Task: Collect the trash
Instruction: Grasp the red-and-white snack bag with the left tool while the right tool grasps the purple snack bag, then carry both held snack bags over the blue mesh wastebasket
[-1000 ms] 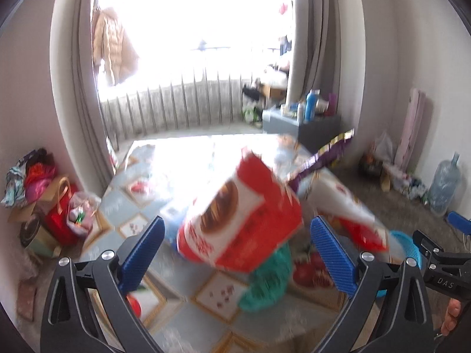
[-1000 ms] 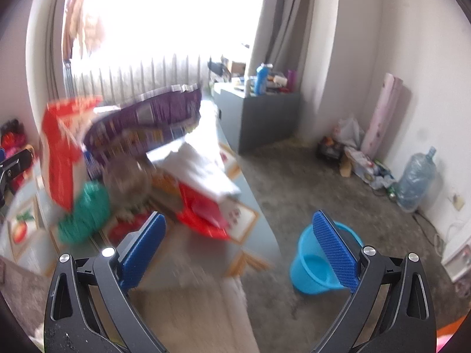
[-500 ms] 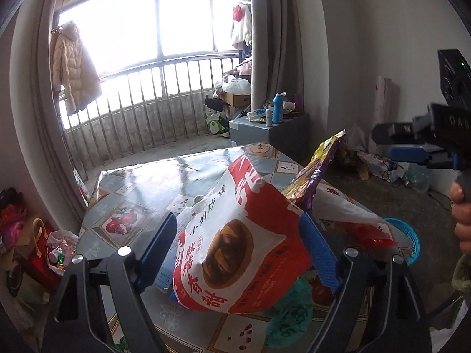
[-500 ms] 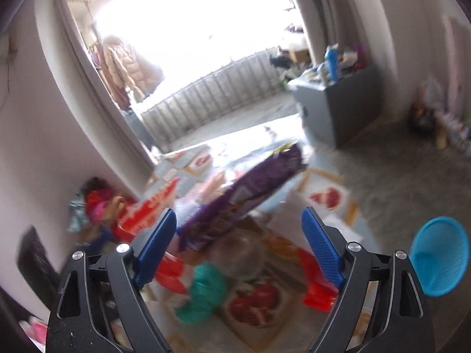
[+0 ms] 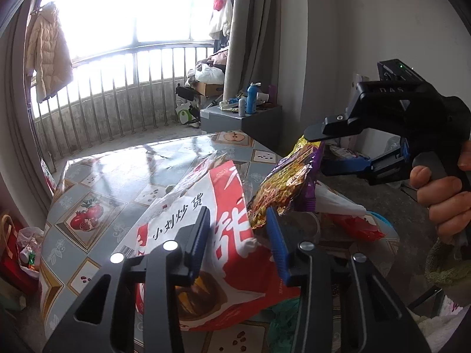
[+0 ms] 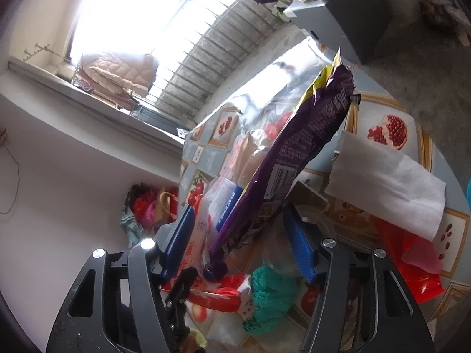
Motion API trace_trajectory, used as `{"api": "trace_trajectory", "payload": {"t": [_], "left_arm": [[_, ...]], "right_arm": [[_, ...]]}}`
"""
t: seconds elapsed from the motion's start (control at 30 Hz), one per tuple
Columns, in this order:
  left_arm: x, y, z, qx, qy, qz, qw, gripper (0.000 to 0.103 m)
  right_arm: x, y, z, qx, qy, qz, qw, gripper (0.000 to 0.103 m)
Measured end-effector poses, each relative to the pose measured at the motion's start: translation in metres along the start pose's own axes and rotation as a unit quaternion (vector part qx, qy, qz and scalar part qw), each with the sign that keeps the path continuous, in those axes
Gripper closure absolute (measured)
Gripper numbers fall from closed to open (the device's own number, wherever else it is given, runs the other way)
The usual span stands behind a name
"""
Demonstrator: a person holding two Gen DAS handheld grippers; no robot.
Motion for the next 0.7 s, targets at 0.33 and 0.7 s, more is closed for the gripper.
{"api": "trace_trajectory", "payload": {"t": [0.33, 0.7], "left_arm": [[0.005, -0.002, -0.011, 0.026, -0.029, 0.002, 0.9992, 0.084], [0.037, -0.013, -0.01, 0.019, -0.052, 0.037, 0.9978, 0.092]], "right_arm": [[0.006, 0.0, 0.0, -0.046, -0.021, -0.018, 0.999, 0.081], [0.024, 0.005, 0.004, -0.073, -0.038, -0.009, 0.997, 0.1]]}}
Point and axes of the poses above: each gripper's, at about its wrist camera, not at the fingertips, and x roughly against the way its jaws point, z to its right, y to its underside, the point moved 5 cm from there along -x, roughly the way its jaws point, and after that the axes turned 5 degrees about -y, right-handed, at the moved point
